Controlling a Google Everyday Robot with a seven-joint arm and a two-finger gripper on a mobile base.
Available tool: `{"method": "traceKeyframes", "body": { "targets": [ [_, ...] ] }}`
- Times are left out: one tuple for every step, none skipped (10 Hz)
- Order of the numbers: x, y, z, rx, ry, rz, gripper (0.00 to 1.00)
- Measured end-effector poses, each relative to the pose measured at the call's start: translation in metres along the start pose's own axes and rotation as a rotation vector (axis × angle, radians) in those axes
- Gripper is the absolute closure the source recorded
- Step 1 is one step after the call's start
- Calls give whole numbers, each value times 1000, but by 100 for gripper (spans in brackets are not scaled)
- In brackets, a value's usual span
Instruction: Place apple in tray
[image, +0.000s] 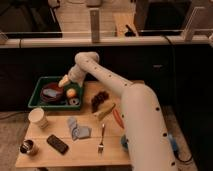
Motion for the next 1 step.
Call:
{"method": "traceKeyframes", "body": {
  "targets": [
    [0,0,0,0,0,0,20]
  ]
}}
